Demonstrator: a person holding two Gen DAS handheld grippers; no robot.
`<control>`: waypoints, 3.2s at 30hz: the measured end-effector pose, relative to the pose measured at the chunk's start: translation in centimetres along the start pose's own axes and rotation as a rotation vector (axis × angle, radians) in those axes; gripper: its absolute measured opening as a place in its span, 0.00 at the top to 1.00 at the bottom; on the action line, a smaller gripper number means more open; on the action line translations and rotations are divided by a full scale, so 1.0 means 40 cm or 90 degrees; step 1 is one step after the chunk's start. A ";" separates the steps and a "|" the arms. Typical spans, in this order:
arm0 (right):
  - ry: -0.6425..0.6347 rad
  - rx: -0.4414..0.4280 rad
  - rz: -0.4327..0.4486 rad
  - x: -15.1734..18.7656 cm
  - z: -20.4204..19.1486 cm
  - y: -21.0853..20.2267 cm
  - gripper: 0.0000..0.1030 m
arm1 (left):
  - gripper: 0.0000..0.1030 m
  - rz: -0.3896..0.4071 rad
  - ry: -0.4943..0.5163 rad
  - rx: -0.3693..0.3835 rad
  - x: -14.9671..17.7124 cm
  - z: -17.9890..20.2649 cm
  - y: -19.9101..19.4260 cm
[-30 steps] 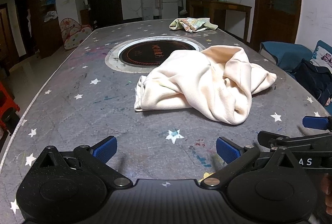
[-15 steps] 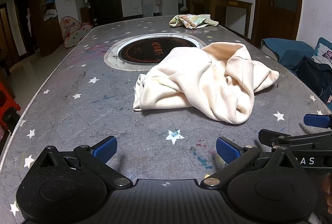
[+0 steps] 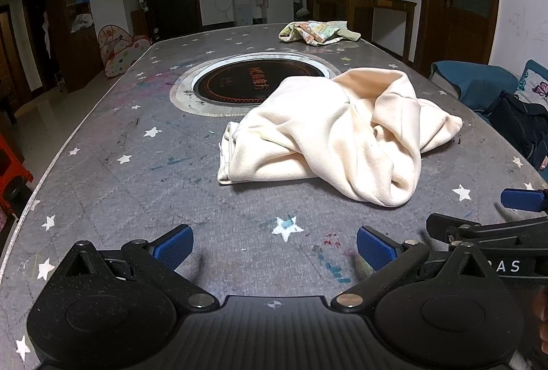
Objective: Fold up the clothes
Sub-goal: 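Move both grippers toward the crumpled cream sweatshirt, then grasp the sweatshirt edge with the left gripper while the right gripper grasps another edge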
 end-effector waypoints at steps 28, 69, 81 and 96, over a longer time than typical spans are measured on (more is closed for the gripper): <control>-0.006 -0.007 -0.003 -0.058 0.011 0.032 0.00 | 0.00 -0.015 -0.003 -0.003 -0.054 -0.002 0.043; 0.020 -0.039 0.056 -0.244 0.095 0.051 0.11 | 0.01 -0.012 0.000 0.031 -0.235 0.003 0.127; -0.010 -0.085 0.054 -0.318 0.054 0.129 0.39 | 0.04 0.003 -0.009 0.031 -0.323 -0.015 0.131; -0.010 -0.063 0.018 -0.289 0.101 0.189 0.91 | 0.34 -0.101 -0.043 0.048 -0.361 0.038 0.315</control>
Point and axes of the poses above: each gripper's, at about its wrist camera, not at the fingertips, and y roughly the way its jaws point, z to its right, x to its underside, the point moved 3 cm from there along y, roughly the way its jaws point, and after that the axes turned 8 degrees about -y, right-handed, at the moved point
